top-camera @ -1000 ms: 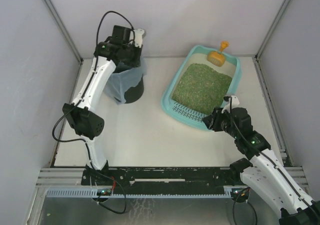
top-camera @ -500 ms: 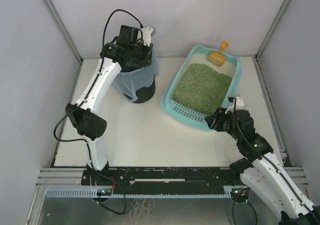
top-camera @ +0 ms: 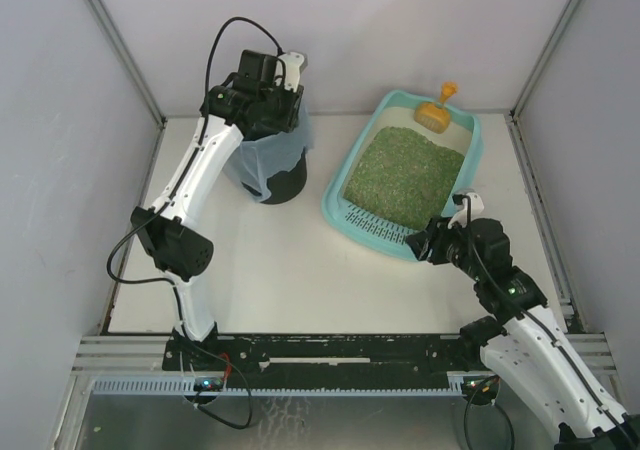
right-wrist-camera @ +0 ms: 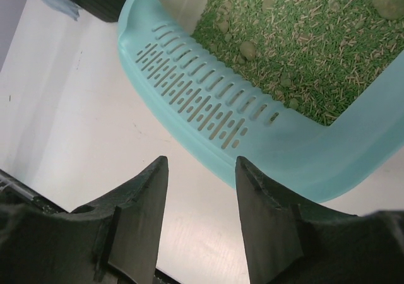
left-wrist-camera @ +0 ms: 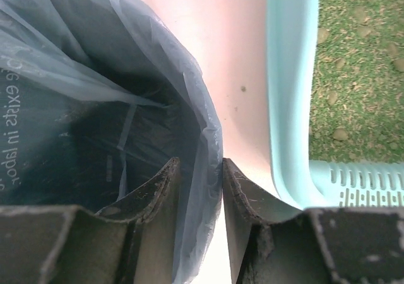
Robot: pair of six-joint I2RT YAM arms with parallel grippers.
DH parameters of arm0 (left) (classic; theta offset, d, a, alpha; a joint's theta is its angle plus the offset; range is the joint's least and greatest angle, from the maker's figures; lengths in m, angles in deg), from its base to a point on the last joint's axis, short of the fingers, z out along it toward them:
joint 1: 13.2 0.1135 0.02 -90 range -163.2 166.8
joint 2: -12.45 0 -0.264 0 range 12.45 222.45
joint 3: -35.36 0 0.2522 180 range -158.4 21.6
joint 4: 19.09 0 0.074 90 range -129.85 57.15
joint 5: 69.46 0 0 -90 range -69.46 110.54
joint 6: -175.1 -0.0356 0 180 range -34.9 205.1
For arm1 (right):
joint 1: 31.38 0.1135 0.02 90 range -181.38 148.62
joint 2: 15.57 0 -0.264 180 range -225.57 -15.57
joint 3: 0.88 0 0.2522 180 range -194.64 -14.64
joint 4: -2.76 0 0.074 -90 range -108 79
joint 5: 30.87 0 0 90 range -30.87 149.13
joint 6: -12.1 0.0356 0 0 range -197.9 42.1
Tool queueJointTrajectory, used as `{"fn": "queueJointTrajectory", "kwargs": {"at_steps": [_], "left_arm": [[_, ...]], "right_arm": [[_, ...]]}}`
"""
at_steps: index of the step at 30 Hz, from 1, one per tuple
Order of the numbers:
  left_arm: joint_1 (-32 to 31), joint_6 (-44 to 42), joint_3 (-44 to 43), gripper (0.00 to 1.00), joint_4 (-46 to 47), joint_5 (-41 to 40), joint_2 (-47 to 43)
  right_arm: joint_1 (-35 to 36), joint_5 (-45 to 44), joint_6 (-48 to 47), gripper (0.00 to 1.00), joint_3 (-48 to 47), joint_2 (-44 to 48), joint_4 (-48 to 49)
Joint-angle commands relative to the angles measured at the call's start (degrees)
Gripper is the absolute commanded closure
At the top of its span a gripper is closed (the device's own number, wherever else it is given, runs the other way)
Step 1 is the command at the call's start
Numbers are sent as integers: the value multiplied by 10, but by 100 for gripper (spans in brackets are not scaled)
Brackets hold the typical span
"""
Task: Clean the litter box
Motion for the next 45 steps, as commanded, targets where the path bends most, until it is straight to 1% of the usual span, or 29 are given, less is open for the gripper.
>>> {"fn": "queueJointTrajectory", "kwargs": {"at_steps": [1, 5, 7, 10, 13, 16, 19, 20, 21, 22, 25, 27, 29, 31, 33, 36, 38, 40, 43, 45], "left_arm": [[3, -23, 9, 65, -6, -72, -11], [4, -21, 5, 66, -10, -63, -9], [4, -16, 0, 63, -9, -48, -11], [4, -5, -5, 54, -2, -14, -24], [4, 8, -3, 41, 18, 15, -52], [3, 19, -3, 32, 34, 29, -76], [4, 30, 3, 26, 45, 32, -100], [3, 34, 10, 24, 49, 31, -109], [4, 41, 18, 20, 54, 28, -119], [4, 45, 29, 19, 58, 25, -132], [12, 72, 78, 16, 88, 22, -179], [28, 101, 132, 15, 121, 37, -222], [59, 135, 197, 14, 159, 66, -278], [98, 169, 271, 15, 201, 105, -328], [131, 193, 346, 14, 241, 117, -382], [162, 185, 422, 13, 256, 86, -445], [170, 167, 454, 9, 249, 58, -476], [172, 161, 489, 6, 250, 29, -502], [173, 171, 528, 1, 266, 7, -534], [173, 173, 548, 0, 273, -2, -548]], "right_arm": [[-2, 24, -23, 53, -23, -6, 17], [-3, 24, -28, 53, -23, -3, 20], [-3, 26, -31, 52, -23, -6, 28], [-3, 32, -36, 50, -23, -17, 46], [-7, 57, -48, 48, -28, -42, 62], [-9, 82, -60, 47, -42, -82, 79], [-10, 101, -66, 43, -58, -125, 108], [-10, 105, -67, 42, -62, -140, 120], [-10, 108, -67, 41, -69, -156, 130], [-9, 112, -69, 40, -80, -174, 139], [-9, 113, -76, 38, -103, -236, 165], [-10, 114, -80, 37, -120, -276, 176], [-10, 116, -79, 36, -135, -313, 190], [-12, 118, -75, 33, -149, -347, 204], [-14, 127, -74, 32, -167, -383, 212], [-16, 142, -63, 30, -191, -432, 230], [-15, 139, -51, 29, -212, -462, 232], [-11, 108, -35, 32, -232, -488, 229], [-2, 53, -8, 36, -250, -523, 226], [5, 35, 3, 37, -258, -541, 232]]}}
